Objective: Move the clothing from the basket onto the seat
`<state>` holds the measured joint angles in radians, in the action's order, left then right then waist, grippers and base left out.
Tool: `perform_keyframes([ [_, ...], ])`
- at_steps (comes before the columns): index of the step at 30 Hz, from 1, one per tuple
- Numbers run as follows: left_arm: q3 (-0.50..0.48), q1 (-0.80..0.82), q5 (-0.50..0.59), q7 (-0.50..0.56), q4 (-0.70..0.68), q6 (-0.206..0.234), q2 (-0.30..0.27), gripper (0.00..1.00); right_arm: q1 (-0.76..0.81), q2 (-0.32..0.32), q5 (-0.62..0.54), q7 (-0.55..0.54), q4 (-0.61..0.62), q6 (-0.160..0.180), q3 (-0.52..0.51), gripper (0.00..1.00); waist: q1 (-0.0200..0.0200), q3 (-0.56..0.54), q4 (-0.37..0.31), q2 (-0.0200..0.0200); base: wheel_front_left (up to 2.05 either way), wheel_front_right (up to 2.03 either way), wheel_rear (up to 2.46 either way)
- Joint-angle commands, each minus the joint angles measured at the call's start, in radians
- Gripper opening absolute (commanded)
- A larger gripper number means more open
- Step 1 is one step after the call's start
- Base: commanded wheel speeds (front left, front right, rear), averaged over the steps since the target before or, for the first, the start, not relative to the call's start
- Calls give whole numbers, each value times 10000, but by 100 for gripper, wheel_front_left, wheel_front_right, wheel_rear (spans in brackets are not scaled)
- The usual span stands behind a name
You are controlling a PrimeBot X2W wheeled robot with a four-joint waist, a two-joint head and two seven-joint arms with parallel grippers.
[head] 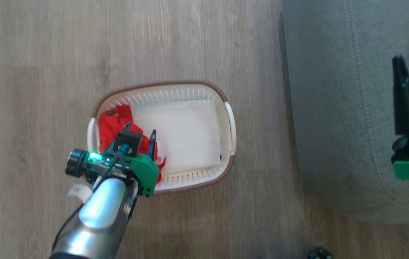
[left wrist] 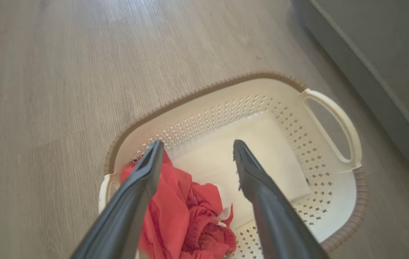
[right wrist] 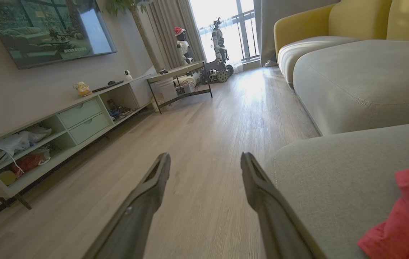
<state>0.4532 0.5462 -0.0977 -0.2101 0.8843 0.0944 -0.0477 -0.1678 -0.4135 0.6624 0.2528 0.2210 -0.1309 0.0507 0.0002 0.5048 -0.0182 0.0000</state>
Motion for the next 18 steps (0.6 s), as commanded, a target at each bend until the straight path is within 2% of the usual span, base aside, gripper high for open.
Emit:
perform_keyframes([
  [1, -158, 281, 96, 29, 168, -61, -88, 100, -91, -257, 84, 90, 451, 2, 120, 100, -2, 460, -189, 0, 0, 0, 0],
  [10, 37, 1718, 61, 655, 2365, -148, -81, 100, -664, -422, 305, 90, 1049, 2, 19, 100, -2, 1709, -496, 0, 0, 0, 0],
  [18, 223, 2432, 24, 1215, 3350, 46, -52, 100, -1059, -489, 403, 90, 1352, 2, 41, 100, -2, 2503, -770, 0, 0, 0, 0],
])
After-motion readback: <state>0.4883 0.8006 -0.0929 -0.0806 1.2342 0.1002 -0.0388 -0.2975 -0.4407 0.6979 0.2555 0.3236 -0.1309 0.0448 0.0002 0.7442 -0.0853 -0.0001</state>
